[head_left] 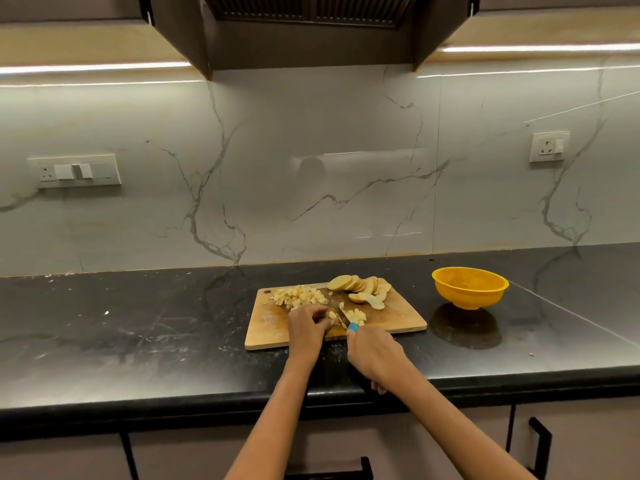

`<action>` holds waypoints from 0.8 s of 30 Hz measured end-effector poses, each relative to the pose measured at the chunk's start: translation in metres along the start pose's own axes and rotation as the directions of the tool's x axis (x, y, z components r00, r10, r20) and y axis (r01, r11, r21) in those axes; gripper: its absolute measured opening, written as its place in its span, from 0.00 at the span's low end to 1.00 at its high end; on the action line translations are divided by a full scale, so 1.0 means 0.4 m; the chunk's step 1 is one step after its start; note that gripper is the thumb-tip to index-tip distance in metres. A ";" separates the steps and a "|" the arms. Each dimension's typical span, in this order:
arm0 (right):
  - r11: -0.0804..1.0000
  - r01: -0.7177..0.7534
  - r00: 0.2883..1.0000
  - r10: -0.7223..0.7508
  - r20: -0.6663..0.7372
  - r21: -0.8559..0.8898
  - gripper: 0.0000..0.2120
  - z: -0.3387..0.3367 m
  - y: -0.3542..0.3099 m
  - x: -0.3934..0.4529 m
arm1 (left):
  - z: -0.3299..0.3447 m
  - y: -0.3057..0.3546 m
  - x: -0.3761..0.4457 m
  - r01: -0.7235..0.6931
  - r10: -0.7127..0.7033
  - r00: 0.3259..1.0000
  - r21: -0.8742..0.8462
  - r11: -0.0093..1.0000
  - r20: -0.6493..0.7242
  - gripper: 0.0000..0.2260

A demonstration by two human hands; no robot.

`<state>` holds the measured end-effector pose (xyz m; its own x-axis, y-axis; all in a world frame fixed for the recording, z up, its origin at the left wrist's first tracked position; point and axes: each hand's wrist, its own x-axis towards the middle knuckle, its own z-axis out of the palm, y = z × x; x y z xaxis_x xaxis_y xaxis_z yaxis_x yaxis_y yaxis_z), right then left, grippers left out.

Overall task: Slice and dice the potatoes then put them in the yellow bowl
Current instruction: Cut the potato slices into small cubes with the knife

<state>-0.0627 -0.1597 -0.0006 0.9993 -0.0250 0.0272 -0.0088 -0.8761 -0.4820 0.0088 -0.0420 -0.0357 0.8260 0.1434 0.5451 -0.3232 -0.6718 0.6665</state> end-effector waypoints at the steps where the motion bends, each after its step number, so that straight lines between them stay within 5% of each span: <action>1: 1.000 -0.003 1.000 0.003 0.016 0.001 0.21 -0.001 -0.001 0.001 | 0.000 0.000 0.000 0.001 -0.001 1.000 0.003 1.000 -0.001 0.14; 14: 0.997 0.010 0.999 -0.007 0.039 -0.081 0.17 0.007 -0.015 0.009 | 0.001 -0.005 0.005 -0.043 0.043 0.999 0.027 0.999 0.023 0.08; 24: 0.984 0.024 0.975 0.017 0.224 -0.176 0.14 -0.017 -0.036 0.026 | 0.007 -0.001 0.008 -0.052 0.052 0.999 0.061 0.997 0.018 0.04</action>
<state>-0.0527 -0.1507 0.0126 0.9818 0.0687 -0.1773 0.0085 -0.9474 -0.3198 0.0128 -0.0433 -0.0359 0.8162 0.0958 0.5697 -0.3372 -0.7217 0.6045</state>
